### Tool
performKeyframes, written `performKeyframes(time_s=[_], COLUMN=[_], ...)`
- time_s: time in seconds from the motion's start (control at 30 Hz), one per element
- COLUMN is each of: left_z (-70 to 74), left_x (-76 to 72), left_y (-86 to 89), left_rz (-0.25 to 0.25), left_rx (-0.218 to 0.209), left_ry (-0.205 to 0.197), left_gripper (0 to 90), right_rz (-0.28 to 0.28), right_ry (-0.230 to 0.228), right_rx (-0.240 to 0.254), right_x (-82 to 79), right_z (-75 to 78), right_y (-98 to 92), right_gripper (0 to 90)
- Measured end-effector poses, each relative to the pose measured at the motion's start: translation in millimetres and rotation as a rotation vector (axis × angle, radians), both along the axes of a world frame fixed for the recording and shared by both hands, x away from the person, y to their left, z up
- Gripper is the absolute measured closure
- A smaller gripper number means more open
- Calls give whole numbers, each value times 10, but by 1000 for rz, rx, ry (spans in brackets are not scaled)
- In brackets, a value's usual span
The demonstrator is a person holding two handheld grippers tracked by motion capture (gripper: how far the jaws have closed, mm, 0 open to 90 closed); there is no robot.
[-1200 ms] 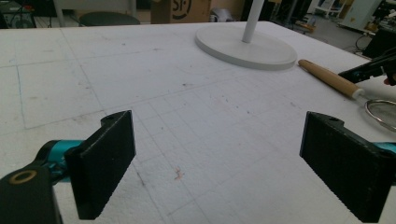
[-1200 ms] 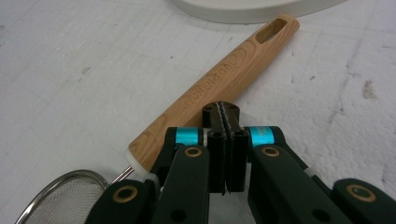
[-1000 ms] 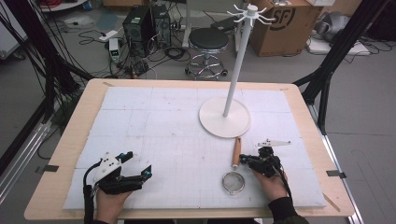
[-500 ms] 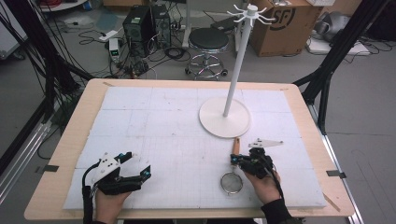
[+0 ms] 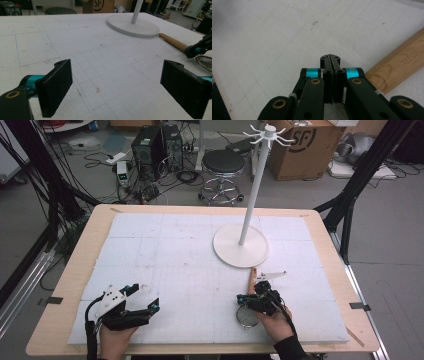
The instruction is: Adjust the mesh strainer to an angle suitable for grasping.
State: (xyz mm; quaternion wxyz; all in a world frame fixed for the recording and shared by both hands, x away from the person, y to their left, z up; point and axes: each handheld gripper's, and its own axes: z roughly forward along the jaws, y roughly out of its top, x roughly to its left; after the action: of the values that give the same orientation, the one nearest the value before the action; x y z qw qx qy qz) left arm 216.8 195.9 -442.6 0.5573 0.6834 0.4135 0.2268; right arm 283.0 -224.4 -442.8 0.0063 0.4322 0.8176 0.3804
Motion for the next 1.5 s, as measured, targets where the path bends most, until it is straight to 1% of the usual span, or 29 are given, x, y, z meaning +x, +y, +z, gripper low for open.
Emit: performKeyframes(time_s=[0.03, 0.2, 0.3, 0.4, 0.43, 0.5, 0.6, 0.63, 0.67, 0.7, 0.77, 0.83, 0.9, 0.93, 1.03, 1.07, 1.1, 1.13, 1.17, 1.2, 1.23, 1.27, 1.3, 1.33, 1.37, 1.4, 1.43, 1.47, 1.5], left_z=[0, -2, -3, -2, -3, -4, -5, -6, -7, -6, -7, -8, -7, -7, -9, -9, -9, -11, -13, -13, -13, -12, -11, -12, -13, -14, -18, -19, -21], left_x=[-4, -12, -16, -16, -16, -15, -12, -12, -13, -13, -10, -11, -12, -11, -6, -6, -6, -3, -3, -2, -3, -5, -6, -6, -5, -3, -1, 3, 3], left_y=[0, -1, 1, 2, 2, -1, -9, -12, -16, -17, -19, -22, -23, -22, -19, -21, -23, -24, -29, -30, -33, -37, -38, -37, -36, -31, -29, -24, -25], left_rz=[1, 0, 0, 3, 0, 1, -1, -2, -1, -2, -2, -2, -1, -1, -3, -3, -3, -6, -5, -6, -8, -8, -7, -8, -8, -8, -5, -4, 1], left_rx=[2, 4, 6, 6, 7, 6, 8, 8, 8, 11, 13, 12, 13, 12, 13, 12, 12, 13, 12, 16, 16, 15, 15, 16, 16, 21, 19, 19, 17], left_ry=[1, 3, 2, 0, 2, 3, 2, 4, 4, 4, 4, 4, 3, 3, 3, 2, 3, 5, 5, 5, 6, 5, 4, 5, 6, 7, 9, 10, 11], left_gripper=[112, 112, 112, 113, 113, 113, 113, 113, 113, 113, 113, 113, 113, 113, 113, 113, 113, 113, 113, 113, 113, 113, 113, 113, 113, 113, 113, 113, 113], right_rz=[6, 9, 5, -4, -10, -26, -51, -86, -86, -93, -115, -138, -155, -173, -185, -182, -178, -180, -180, -195, -237, -256, -256, -277, -277, -285, -295, -295, -303], right_ry=[9, 8, 15, 23, 19, 27, 27, 33, 33, 41, 43, 46, 40, 37, 46, 45, 34, 16, 16, 2, -21, -16, -16, 7, 7, 14, 26, 26, 37], right_rx=[-9, -27, -54, -55, -53, -55, -47, -40, -40, -24, 7, 10, 7, 16, 24, 31, 70, 80, 80, 85, 94, 105, 105, 108, 108, 107, 115, 115, 111], right_x=[-17, -55, -71, -88, -91, -104, -116, -117, -117, -112, -97, -78, -63, -53, -58, -60, -61, -46, -46, -19, 67, 120, 120, 218, 218, 267, 356, 356, 396], right_z=[-6, -9, 16, 31, 29, 31, 30, 33, 33, 26, 12, 11, 8, -1, 2, 9, 49, 72, 72, 91, 98, 83, 83, 44, 44, 17, -37, -37, -60], right_y=[-12, -62, -114, -216, -254, -337, -481, -586, -586, -642, -747, -834, -896, -951, -988, -995, -1019, -1038, -1038, -1057, -1114, -1146, -1146, -1189, -1189, -1206, -1221, -1221, -1213], right_gripper=[900, 900, 900, 900, 900, 900, 900, 900, 900, 900, 900, 900, 900, 900, 900, 900, 900, 900, 900, 900, 900, 900, 900, 900, 900, 900, 900, 900, 900])
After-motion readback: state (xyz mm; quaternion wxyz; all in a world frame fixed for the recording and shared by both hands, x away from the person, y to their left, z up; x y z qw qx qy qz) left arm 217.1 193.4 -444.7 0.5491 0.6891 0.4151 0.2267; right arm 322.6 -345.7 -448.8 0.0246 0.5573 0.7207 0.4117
